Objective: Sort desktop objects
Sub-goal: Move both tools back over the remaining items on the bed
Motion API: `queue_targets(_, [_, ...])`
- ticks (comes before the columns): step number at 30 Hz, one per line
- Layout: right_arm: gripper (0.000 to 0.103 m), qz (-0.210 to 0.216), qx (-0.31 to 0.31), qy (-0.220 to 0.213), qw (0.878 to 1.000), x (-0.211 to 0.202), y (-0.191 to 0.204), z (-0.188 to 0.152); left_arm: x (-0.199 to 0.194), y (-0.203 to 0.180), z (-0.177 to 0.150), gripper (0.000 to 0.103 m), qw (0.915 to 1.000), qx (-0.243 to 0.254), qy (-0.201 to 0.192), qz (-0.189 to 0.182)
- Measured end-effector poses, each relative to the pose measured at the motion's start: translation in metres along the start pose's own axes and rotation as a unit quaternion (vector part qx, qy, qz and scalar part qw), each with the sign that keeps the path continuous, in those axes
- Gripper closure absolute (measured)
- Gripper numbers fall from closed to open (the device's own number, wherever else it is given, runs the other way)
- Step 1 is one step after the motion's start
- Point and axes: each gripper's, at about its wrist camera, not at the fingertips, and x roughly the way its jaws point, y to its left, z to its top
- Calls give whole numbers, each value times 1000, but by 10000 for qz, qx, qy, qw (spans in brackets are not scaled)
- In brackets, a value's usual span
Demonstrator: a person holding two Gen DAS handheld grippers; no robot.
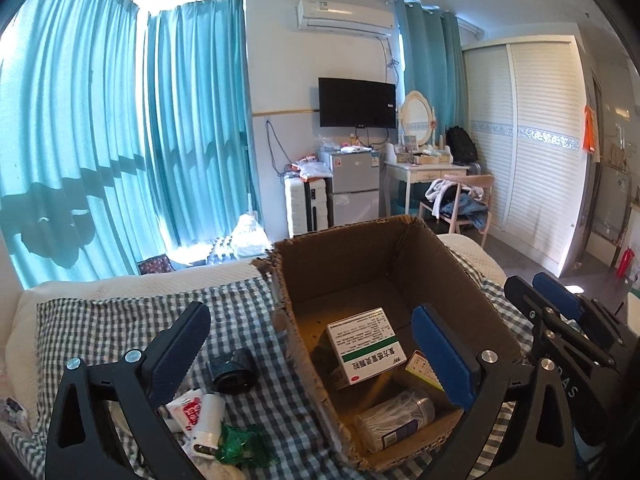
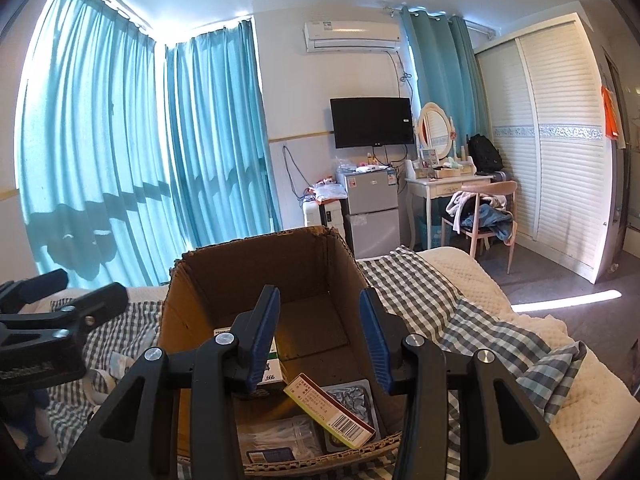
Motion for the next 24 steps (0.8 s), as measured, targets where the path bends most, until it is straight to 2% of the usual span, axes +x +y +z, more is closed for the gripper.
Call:
queue_targets(3, [58, 33, -38, -90, 9999, -10, 6, 4, -13, 7, 0, 0, 9999, -41, -66, 141])
queue_targets(5, [50, 41, -53, -184, 9998, -18, 9, 8, -21, 12, 2, 0, 9997, -112, -95, 202])
queue_targets(14, [34, 141, -115, -517, 9985, -49, 31, 23, -55, 43, 6, 0, 9979, -344, -308, 445])
queue_targets(20, [24, 461, -114, -711, 9963, -69, 48, 31, -75, 73, -3, 0, 9940, -207, -367, 1005])
queue_targets(24, [23, 574, -95, -833, 9948, -81, 57, 34, -89, 103, -5, 0, 9903, -417, -418, 1262])
